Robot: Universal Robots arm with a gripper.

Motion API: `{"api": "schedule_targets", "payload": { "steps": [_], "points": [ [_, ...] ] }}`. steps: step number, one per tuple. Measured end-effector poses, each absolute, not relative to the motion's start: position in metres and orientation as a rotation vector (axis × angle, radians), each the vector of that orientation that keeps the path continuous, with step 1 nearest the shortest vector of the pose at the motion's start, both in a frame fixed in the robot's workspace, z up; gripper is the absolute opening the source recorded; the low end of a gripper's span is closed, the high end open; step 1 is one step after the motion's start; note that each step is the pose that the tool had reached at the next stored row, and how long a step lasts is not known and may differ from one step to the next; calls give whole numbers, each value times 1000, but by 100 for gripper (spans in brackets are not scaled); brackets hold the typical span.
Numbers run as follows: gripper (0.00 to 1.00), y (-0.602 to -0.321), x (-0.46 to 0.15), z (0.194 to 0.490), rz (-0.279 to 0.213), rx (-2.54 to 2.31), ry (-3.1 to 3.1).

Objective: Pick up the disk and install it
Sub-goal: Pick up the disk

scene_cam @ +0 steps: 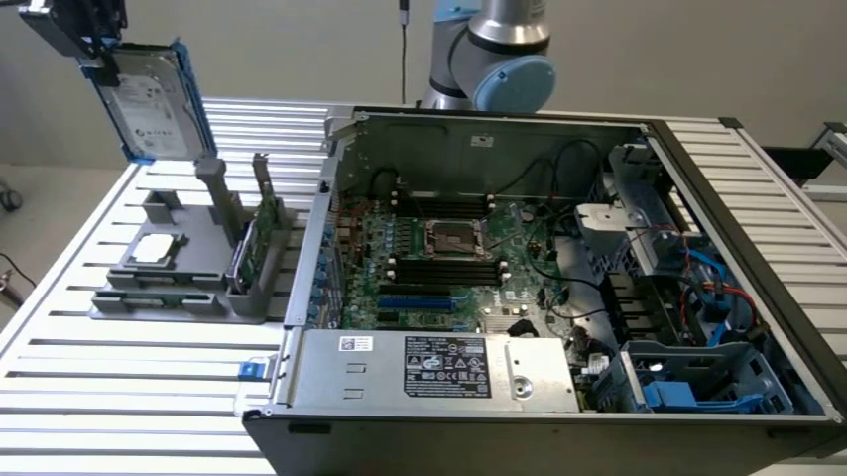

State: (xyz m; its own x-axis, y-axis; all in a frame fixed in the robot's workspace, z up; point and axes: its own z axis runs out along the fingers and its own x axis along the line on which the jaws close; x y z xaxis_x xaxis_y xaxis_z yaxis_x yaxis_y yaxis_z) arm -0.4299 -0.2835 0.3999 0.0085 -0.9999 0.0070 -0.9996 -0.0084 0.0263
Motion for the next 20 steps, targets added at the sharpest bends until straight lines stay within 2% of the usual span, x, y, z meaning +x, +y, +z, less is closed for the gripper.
{"api": "schedule_targets", "payload": {
  "steps": [20],
  "points": [
    [33, -314, -351, 480, -28, 2211, -2192]
  ]
}}
